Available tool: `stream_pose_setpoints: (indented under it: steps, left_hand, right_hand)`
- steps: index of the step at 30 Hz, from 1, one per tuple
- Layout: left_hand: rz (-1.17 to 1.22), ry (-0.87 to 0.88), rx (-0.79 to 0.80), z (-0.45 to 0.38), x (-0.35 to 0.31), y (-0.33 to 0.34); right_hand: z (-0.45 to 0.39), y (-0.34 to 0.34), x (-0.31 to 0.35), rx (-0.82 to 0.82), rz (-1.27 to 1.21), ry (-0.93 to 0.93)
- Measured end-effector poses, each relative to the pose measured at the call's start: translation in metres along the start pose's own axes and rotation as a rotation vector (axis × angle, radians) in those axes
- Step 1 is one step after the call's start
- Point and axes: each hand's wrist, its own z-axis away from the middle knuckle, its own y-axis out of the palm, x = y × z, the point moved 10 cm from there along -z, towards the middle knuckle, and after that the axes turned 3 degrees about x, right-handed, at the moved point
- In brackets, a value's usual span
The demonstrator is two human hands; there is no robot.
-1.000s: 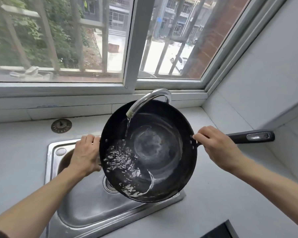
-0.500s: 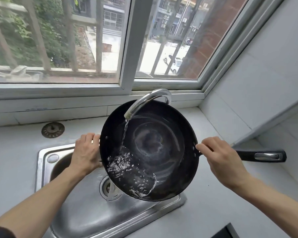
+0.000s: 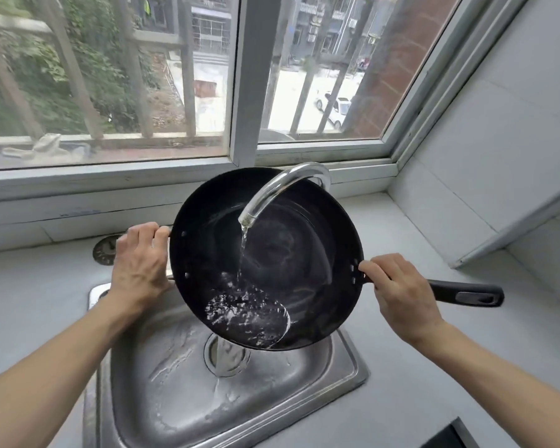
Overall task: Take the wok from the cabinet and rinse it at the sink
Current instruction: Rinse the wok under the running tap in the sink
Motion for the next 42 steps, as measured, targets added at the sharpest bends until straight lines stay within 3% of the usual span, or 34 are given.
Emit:
stream_pose_setpoints:
  steps: [20,42]
  left_hand:
    - [-0.235,-0.154,-0.181,0.034,0.072,-0.087]
    - [-0.363,-0.257,-0.061,0.095,0.102,-0.130]
  right_hand:
    - [-0.058,0.063,0.040,-0.134,-0.289,-0.037]
    - [-0.087,0.095,0.084,-0.102,-0.507,-0.116]
